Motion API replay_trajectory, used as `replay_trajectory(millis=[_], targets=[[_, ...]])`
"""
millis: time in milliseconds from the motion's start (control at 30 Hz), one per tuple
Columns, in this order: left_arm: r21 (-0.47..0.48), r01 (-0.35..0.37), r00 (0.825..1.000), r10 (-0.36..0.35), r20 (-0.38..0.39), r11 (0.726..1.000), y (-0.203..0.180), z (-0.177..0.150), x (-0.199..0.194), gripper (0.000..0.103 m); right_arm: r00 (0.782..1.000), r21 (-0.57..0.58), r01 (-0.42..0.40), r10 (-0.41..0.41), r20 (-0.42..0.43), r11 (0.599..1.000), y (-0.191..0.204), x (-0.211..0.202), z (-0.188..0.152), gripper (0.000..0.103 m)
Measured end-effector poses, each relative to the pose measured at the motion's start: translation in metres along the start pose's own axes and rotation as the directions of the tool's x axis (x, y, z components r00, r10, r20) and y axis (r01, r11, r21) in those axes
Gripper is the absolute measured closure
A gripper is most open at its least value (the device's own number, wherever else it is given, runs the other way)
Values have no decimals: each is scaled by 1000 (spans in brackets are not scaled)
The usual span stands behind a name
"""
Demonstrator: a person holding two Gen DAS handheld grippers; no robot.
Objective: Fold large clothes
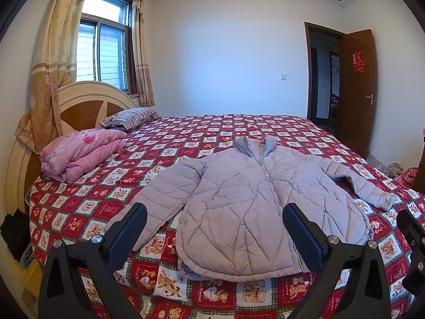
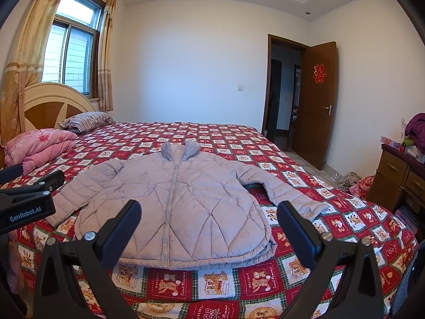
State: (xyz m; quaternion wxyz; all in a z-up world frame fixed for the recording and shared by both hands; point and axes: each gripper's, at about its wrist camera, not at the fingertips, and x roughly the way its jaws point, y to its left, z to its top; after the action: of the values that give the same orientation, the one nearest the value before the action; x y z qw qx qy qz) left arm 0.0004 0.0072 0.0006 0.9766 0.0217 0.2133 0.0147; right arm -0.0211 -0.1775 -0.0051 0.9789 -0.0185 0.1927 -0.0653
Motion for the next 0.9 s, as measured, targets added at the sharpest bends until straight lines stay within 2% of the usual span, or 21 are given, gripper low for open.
replay_trajectory(millis=[900], targets=[[0,-2,1000,2,6,1000,0,1,-1,1,1000,-2,-11,11,-5,1000,7,-1,-1,0]])
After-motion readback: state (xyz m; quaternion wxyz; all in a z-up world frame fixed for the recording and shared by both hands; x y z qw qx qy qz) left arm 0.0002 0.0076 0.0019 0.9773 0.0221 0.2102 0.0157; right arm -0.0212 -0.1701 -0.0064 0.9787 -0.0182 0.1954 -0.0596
